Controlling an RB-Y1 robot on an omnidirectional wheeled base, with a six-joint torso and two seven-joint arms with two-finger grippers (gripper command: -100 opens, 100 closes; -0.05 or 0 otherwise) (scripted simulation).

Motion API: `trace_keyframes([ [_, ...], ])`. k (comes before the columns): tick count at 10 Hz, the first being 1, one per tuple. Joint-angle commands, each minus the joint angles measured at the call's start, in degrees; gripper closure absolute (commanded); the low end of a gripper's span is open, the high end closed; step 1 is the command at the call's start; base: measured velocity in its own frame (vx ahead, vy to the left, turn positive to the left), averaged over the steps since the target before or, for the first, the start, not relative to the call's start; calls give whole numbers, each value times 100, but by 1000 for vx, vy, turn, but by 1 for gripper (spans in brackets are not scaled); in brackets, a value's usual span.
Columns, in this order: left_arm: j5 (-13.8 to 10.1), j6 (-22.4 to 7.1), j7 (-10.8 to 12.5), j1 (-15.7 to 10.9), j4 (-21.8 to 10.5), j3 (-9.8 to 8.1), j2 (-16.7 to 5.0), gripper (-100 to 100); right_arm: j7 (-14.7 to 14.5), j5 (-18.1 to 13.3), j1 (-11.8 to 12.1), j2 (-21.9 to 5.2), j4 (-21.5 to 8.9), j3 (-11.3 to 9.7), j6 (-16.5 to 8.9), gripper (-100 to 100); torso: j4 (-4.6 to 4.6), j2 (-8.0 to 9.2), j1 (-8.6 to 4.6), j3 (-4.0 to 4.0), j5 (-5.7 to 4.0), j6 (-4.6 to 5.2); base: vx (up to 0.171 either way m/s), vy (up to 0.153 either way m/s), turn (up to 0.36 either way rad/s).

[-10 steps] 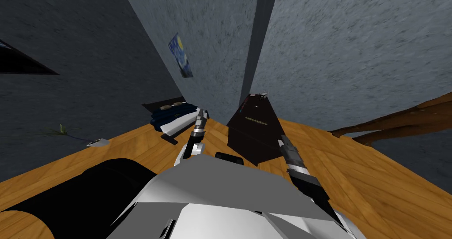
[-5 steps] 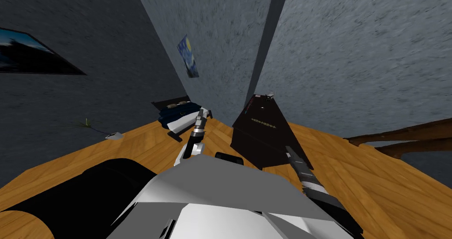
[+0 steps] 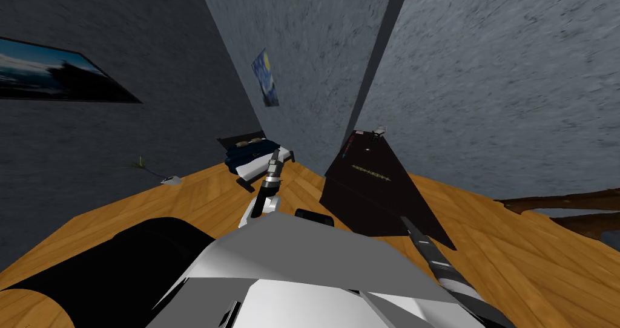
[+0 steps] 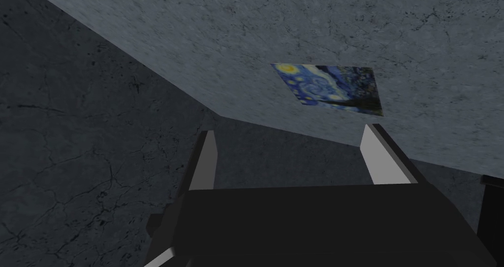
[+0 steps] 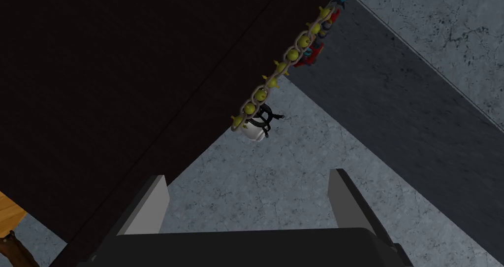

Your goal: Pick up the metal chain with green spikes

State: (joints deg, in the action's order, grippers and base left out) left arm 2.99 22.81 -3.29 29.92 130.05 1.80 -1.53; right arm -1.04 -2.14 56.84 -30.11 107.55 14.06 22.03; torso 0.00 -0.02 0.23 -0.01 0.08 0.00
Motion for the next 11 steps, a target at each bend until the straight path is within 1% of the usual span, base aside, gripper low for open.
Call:
trace_keyframes([
  [1,0,0,0,0,0,0,0,0,-18,-19,286,-286,-232,146,-32,-100,0,0,0,0,0,0,12,88,140],
  [2,0,0,0,-1,0,0,0,0,-18,-19,309,-370,-232,146,-32,-100,1,3,3,2,-1,-2,19,73,68],
  [3,0,0,0,0,0,0,0,0,-81,-72,485,-585,-490,232,-30,-100,1,3,2,2,0,1,36,88,159],
  [4,0,0,0,0,0,0,0,0,-81,-72,528,-649,-490,232,-30,-100,0,-2,6,0,0,-1,32,74,54],
  [5,0,0,0,0,0,0,0,0,-149,-137,737,-818,-728,312,-27,-100,0,-2,2,-1,-1,1,38,91,125],
  [6,0,0,0,0,0,0,0,0,-149,-137,737,-936,-746,312,-27,-100,0,-3,6,-1,0,-1,35,72,65],
  [7,0,0,0,0,0,0,0,0,-222,-214,934,-1109,-994,387,-25,-100,0,-4,1,-2,0,-1,38,94,151],
  [8,0,0,0,0,0,0,0,0,-222,-214,934,-1230,-999,387,-25,-100,-1,-5,7,-3,-1,-2,34,71,73],
  [9,0,0,0,0,0,0,0,0,-299,-303,1119,-1420,-1245,455,-23,-100,-1,-4,0,-2,0,0,66,74,134],
  [10,0,0,0,0,0,0,0,0,-299,-303,1119,-1529,-1245,455,-23,-100,-2,-13,1,-7,0,-2,55,55,70],
  [11,0,0,0,1,0,0,0,0,-380,-403,1288,-1752,-1448,516,-22,-100,-2,-11,-5,-6,-2,0,48,69,150],
])
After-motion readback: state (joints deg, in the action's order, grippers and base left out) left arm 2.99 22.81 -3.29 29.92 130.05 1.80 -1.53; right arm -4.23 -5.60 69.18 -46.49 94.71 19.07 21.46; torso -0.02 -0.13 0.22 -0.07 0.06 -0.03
